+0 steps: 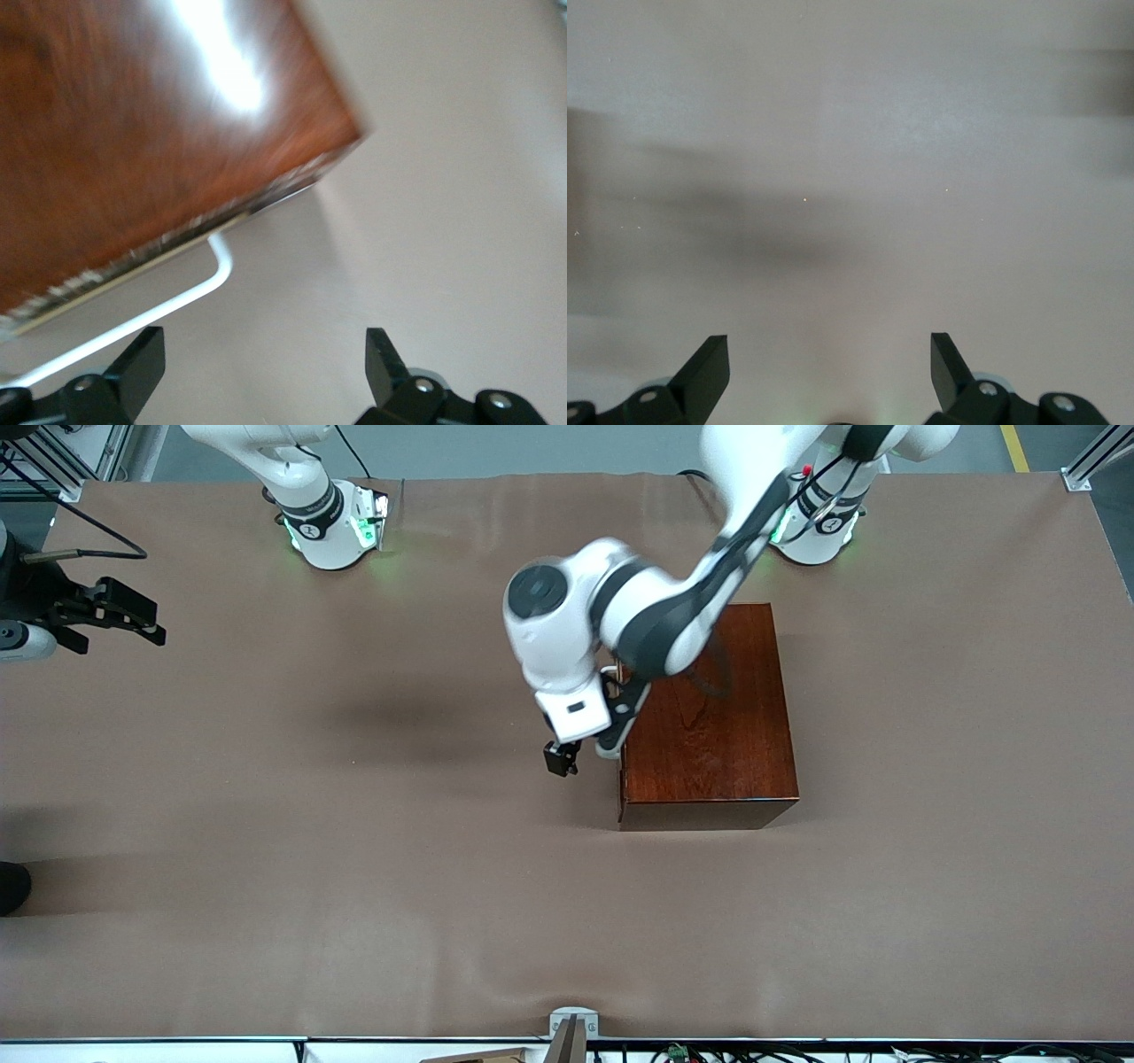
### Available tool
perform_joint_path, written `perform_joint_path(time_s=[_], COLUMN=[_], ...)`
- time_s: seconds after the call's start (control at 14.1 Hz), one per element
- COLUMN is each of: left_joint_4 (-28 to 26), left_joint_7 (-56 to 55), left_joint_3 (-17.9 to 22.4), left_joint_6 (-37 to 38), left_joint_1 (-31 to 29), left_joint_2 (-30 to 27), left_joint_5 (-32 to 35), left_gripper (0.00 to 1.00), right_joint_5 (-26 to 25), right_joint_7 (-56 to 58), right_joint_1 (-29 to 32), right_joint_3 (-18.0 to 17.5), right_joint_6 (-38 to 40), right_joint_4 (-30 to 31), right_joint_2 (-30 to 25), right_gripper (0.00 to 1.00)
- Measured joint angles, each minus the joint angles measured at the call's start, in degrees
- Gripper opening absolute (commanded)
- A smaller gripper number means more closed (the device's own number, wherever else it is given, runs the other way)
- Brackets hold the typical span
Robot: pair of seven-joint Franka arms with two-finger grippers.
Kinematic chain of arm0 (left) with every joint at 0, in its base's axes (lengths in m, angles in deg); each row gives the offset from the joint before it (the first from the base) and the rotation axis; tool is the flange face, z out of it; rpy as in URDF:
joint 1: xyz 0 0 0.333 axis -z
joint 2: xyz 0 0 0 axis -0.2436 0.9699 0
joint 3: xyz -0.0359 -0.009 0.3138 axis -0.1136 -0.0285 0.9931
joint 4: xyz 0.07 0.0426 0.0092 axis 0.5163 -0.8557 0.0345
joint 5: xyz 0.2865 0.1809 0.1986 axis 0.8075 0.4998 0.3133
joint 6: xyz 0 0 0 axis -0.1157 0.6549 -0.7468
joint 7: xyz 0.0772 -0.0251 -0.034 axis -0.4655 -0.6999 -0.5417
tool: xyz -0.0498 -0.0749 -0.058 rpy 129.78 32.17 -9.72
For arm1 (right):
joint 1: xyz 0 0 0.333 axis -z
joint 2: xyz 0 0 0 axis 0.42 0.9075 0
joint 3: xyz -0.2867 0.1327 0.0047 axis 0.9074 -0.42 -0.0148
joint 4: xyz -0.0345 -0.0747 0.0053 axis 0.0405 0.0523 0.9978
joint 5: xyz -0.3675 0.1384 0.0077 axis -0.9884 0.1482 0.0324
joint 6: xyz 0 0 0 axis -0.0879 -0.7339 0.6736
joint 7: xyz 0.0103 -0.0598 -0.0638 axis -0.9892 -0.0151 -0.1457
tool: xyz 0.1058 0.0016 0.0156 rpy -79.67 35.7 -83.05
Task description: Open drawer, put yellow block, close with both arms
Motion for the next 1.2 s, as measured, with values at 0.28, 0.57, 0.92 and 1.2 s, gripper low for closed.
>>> perform_joint_path(time_s=[0.28, 0.57, 0.92, 1.2], left_joint_4=[-0.52, -1.81, -2.18, -4.05], left_joint_7=[20.81, 45.02, 72.62, 88.55], left_joint_3=[0.16, 0.15, 0.17, 0.27], left_joint_6=[8.11, 16.65, 22.14, 24.37], left_joint_1=[-10.13, -20.17, -31.60, -36.28], left_joint_2=[-12.38, -18.30, -22.62, -25.86], left_joint_5=[-5.14, -7.25, -9.17, -9.31], left_gripper=[1.00, 1.00, 1.00, 1.00], right_joint_5=[0.00, 0.00, 0.00, -1.73], right_joint_7=[0.00, 0.00, 0.00, 0.00], right_joint_1=[0.00, -0.01, -0.09, -0.16], right_joint_3=[0.03, 0.03, -0.03, -0.07], right_joint_6=[0.00, 0.00, 0.00, -0.01], right_joint_4=[0.00, 0.00, -0.01, -0.07], right_joint_2=[0.00, 0.00, 0.00, 0.00], right_gripper=[1.00, 1.00, 1.00, 1.00])
